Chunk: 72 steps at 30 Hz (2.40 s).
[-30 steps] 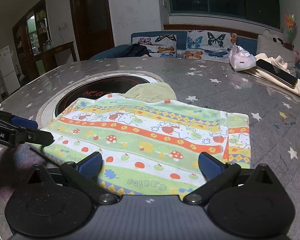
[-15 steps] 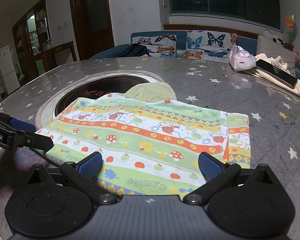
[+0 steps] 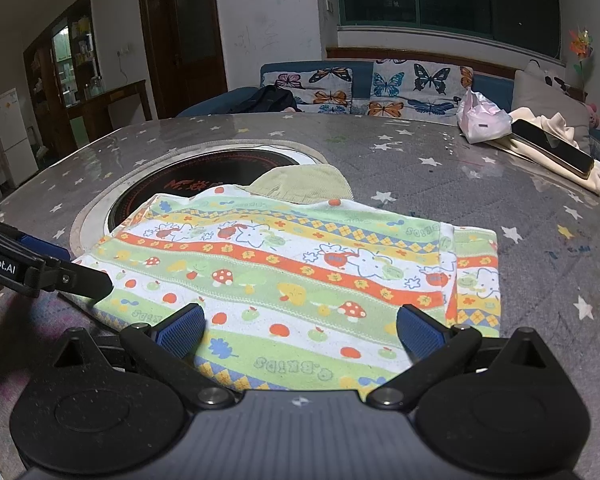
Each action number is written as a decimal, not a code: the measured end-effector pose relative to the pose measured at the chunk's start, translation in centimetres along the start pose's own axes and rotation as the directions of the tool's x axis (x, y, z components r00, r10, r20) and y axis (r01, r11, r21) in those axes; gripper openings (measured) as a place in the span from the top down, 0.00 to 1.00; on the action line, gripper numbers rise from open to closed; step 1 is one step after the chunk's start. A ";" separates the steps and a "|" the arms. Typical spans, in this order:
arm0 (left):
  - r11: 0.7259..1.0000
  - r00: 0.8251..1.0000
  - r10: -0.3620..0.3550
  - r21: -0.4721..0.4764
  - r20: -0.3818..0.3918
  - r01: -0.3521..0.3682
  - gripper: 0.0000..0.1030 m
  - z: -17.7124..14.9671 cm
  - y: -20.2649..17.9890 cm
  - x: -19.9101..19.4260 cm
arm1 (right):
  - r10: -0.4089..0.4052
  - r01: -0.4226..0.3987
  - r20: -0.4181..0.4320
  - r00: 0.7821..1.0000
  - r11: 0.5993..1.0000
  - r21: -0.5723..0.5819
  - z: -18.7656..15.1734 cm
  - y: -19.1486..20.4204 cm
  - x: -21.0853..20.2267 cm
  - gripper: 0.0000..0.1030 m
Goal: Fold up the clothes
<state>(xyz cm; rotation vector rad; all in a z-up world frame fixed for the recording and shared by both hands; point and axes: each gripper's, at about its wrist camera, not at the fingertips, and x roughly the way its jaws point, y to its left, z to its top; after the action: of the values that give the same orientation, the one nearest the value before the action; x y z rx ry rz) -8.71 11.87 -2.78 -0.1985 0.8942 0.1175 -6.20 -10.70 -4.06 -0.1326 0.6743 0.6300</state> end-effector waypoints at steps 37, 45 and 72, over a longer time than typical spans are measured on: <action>0.968 0.999 0.003 -0.250 0.051 0.009 0.00 2.8 8.3 -2.1 | 0.150 -0.181 -0.102 0.983 0.801 -0.570 1.7 16.9 1.7 0.46; 0.937 0.994 -0.097 -0.332 0.044 0.106 0.00 2.7 8.5 -1.6 | 0.185 -0.204 -0.091 0.979 0.811 -0.548 2.4 17.3 2.0 0.83; 0.772 0.914 -0.402 -0.555 -0.048 0.310 0.82 3.9 6.1 5.0 | 0.317 -0.303 0.020 0.948 0.924 -0.233 4.6 11.0 -1.6 0.81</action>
<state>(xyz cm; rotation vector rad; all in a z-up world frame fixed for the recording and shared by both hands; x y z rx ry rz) -3.73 18.75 -5.02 -0.9187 0.9571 -0.0095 -11.07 -1.20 1.46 -0.2222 0.5695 1.0142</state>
